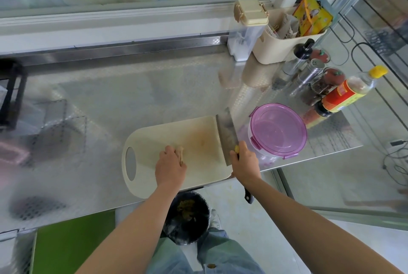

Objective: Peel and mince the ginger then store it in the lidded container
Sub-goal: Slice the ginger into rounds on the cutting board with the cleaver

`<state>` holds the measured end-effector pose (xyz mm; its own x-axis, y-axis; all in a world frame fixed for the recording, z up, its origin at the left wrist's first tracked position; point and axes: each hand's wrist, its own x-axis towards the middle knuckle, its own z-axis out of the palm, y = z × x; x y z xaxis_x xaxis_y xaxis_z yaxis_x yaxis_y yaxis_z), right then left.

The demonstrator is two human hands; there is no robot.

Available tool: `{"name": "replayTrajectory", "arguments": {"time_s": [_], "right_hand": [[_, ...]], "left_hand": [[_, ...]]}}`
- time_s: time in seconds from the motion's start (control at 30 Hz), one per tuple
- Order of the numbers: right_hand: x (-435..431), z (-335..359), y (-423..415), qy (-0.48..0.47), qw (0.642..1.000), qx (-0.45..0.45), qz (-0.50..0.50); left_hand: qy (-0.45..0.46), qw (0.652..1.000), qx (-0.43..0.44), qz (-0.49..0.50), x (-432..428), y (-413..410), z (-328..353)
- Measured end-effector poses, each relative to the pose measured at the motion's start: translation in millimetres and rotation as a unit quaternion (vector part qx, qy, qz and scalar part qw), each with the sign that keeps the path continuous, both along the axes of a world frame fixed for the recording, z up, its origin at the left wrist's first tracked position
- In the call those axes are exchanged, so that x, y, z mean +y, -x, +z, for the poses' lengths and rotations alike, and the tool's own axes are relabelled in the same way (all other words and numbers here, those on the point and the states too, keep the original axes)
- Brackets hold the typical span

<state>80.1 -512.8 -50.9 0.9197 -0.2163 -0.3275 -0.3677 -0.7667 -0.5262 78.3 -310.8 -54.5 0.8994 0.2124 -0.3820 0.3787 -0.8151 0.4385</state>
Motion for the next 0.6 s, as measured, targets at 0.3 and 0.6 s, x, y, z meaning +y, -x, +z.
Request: {"name": "replayTrajectory", "arguments": {"time_s": [0.3,0.6], "right_hand": [[18.7,10.6,-4.9,-0.051,0.996,0.003,0.08],[24.2,3.5,-11.0,0.001,0.999,0.011,0.038]], "left_hand": [[0.008,1.0,-0.024,0.001,7.0,0.0,-0.5],[-0.015,0.999,-0.036,-0.013,16.6,0.0,0.2]]}}
